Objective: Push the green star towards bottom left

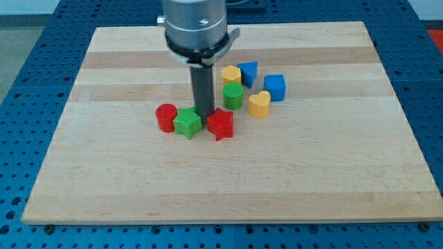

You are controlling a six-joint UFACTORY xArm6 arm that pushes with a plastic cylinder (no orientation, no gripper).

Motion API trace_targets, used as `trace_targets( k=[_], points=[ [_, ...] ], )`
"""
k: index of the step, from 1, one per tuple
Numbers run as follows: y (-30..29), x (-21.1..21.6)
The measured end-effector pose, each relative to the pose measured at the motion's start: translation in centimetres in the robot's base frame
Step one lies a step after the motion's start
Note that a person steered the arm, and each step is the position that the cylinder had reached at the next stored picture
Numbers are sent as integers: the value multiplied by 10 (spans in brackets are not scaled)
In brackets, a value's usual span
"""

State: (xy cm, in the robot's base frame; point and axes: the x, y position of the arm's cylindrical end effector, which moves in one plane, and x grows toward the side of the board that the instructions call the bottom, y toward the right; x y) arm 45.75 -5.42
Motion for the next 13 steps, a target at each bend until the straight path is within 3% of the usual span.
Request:
trace_targets(
  k=[2,7,12,13],
  points=[
    [-67,33],
    [-136,6],
    [-168,68],
    [-154,47]
  ],
)
